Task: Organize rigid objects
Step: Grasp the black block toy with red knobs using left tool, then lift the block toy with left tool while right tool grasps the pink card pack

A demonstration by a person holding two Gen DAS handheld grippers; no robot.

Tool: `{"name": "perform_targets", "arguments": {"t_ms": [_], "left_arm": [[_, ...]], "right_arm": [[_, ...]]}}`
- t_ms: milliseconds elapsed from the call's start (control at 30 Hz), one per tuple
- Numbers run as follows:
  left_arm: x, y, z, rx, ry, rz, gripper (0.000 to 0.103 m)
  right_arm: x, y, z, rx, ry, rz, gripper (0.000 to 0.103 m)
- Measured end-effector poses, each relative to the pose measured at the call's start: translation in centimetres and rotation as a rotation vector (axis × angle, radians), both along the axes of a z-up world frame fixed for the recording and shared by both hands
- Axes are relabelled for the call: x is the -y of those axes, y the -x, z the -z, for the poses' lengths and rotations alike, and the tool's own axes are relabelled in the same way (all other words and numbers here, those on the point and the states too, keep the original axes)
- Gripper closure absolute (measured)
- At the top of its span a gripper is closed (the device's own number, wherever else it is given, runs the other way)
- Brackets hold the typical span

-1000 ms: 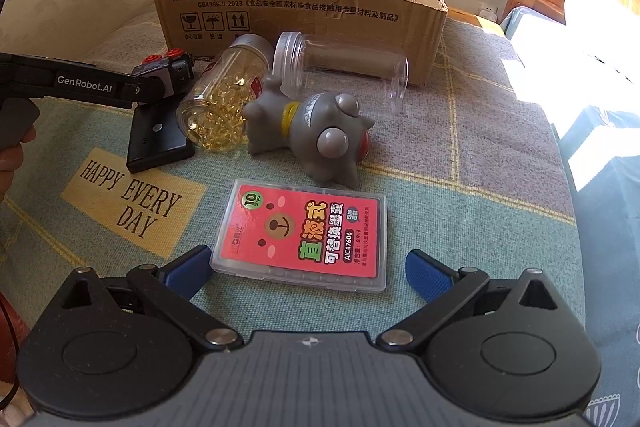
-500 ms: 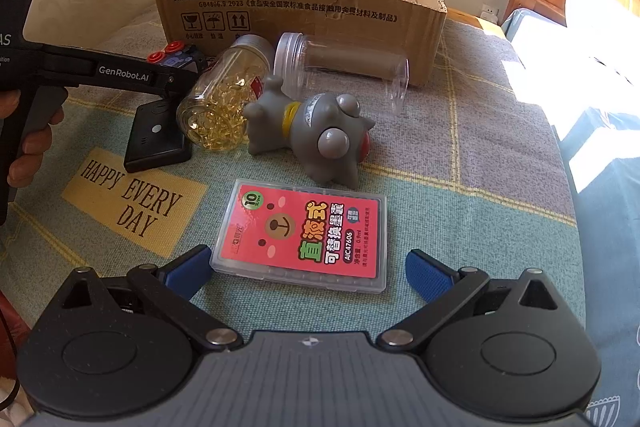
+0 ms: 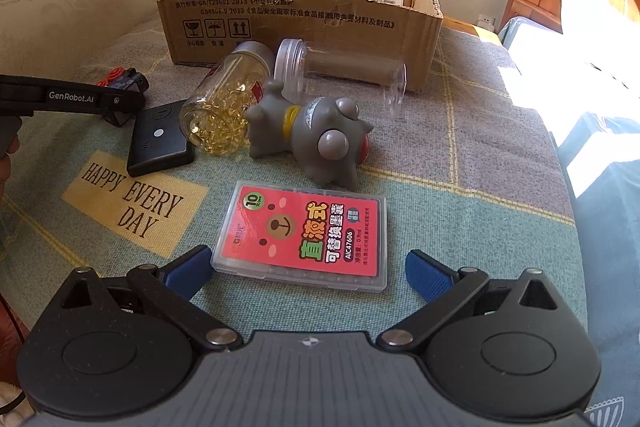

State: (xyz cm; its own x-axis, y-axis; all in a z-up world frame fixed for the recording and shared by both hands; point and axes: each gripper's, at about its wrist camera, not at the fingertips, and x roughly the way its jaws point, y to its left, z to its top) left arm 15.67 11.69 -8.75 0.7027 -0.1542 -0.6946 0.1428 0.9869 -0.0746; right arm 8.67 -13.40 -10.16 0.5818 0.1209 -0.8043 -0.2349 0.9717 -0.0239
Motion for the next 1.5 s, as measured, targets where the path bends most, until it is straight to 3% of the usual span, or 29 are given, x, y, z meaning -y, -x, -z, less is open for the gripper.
{"name": "perform_targets", "arguments": {"t_ms": [433,1133,1267,1333,1500], "left_arm": [[0.0,-0.2,0.2,0.009,-0.002,-0.004,0.052],[0.5,-0.6,0.4,0.018,-0.030,-0.004,0.043],[0.3,-0.7,0.3,0.012,-0.029,-0.003,0.046],[0.3,-0.8,0.2,0.008,-0.030,0.001,0.054],[0.5,-0.5,-0.3,0.006,-0.042,-0.001,0.054]], "right_arm": [[-2.0,-1.7,0.4,0.013,-0.007,-0.086,0.000],[-2.2,-2.5,-0.3,-0.047,0.019,-0.001,0.010],[-2.0,-2.6,-0.3,-0.049,0.015,-0.005,0.011],[-1.9,-2.6,-0.4,-0.052,0.016,-0.005,0.011],[-1.7,-2.6,-0.6,-0.057,0.024,-0.028,0.011]]}}
